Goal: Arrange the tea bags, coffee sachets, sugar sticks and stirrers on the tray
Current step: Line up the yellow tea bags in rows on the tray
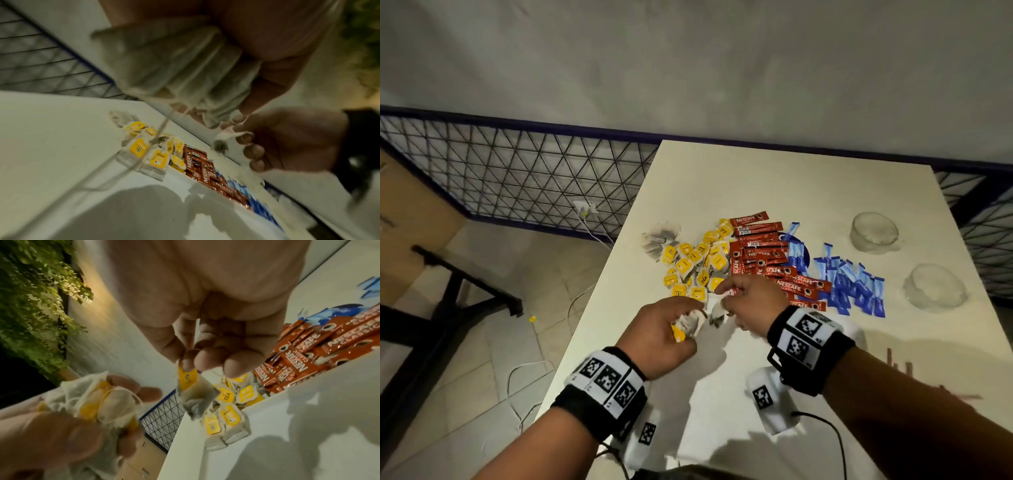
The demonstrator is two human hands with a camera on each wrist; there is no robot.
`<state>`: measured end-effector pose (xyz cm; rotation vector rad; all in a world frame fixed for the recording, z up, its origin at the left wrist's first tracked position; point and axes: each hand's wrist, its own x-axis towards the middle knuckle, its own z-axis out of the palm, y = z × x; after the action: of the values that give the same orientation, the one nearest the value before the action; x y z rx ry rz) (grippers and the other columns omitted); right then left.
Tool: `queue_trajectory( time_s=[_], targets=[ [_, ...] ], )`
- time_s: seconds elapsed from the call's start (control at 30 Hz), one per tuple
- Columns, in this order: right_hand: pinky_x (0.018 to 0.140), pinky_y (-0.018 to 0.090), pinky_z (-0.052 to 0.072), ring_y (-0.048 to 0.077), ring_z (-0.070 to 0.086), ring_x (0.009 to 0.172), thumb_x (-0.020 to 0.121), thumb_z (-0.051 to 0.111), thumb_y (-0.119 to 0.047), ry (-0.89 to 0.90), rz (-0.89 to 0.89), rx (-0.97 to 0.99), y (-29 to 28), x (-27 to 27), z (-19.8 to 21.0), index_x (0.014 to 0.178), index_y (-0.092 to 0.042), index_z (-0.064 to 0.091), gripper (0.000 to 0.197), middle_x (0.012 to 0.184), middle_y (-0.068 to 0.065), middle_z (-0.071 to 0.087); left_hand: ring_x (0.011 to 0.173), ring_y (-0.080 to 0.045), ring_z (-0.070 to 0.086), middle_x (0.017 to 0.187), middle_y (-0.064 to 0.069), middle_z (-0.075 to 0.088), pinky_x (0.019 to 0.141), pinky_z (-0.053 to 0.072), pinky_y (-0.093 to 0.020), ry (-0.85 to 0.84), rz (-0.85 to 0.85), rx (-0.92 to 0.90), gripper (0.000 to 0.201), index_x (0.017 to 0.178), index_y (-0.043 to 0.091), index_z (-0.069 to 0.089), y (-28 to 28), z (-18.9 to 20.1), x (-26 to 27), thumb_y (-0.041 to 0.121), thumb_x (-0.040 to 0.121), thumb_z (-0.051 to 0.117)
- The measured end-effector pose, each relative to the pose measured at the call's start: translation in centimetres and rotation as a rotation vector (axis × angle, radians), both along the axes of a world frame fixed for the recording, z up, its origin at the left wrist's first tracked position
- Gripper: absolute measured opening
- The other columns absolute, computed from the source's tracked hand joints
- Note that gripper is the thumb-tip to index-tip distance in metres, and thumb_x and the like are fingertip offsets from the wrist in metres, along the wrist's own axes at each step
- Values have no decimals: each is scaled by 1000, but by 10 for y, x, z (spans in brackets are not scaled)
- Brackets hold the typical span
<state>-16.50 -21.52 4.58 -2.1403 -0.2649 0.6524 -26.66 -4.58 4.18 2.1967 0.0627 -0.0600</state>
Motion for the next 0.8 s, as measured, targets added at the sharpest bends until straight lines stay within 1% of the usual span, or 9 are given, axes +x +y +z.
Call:
queue_trajectory(
  time_s=[0.07,0.17,0.23,0.33,0.47,0.5,0.6,0.7,0.8],
  targets=[
    [57,34,52,19,61,55,79,60,-14,26,-64,20,10,0,2,79,-36,62,22,65,-2,65,121,-6,54,135,7,56,100,38,-16,-2,-154,119,51,111,23,71,0,-2,5,20,62,57],
    [54,32,49,19,56,50,81,61,-12,114,-119,97,22,0,6,88,-25,65,15,60,0,61,128,-13,49,146,2,46,102,35,-16,42,-277,229,57,120,22,67,0,-2,11,23,64,54],
    [52,30,46,17,53,49,82,64,-18,155,-148,141,25,1,8,90,-20,66,8,63,0,63,121,-12,54,136,4,55,99,38,-14,26,-268,171,58,120,21,67,3,0,12,22,63,54],
    [53,27,40,11,53,60,78,67,-43,154,-178,175,18,1,5,93,-25,67,24,80,-3,64,106,-3,61,117,15,64,94,46,-20,11,-141,-58,50,108,23,72,13,0,11,16,61,57],
    [45,15,40,1,52,50,91,62,-16,199,-88,226,14,-14,-11,83,-17,61,8,74,-6,56,65,-30,64,95,1,70,64,55,-39,265,-3,-263,45,109,27,70,18,0,9,15,65,64],
    [44,14,40,-1,50,46,92,60,-12,194,-90,206,15,-17,-18,79,-18,58,14,70,-4,56,56,-30,60,84,-3,71,58,55,-38,319,11,-265,44,107,31,70,18,-2,9,15,66,65],
    [48,23,43,9,51,50,95,55,-9,235,-181,182,16,-17,-45,81,-20,54,18,66,3,56,39,-11,49,54,10,61,45,42,-18,401,18,-222,45,104,35,70,20,-7,4,1,76,63],
    [54,30,45,16,51,56,96,54,-12,271,-327,146,17,-9,-75,84,-22,56,15,71,2,59,38,8,50,49,23,60,44,35,-3,431,28,-211,44,110,24,68,29,-8,-4,-7,79,63],
    [58,28,44,15,53,56,96,54,-19,263,-417,94,20,-1,-95,92,-23,58,7,75,-2,61,41,11,52,54,25,63,45,35,-1,463,54,-197,45,110,24,68,39,-7,-11,-9,79,62]
  ],
)
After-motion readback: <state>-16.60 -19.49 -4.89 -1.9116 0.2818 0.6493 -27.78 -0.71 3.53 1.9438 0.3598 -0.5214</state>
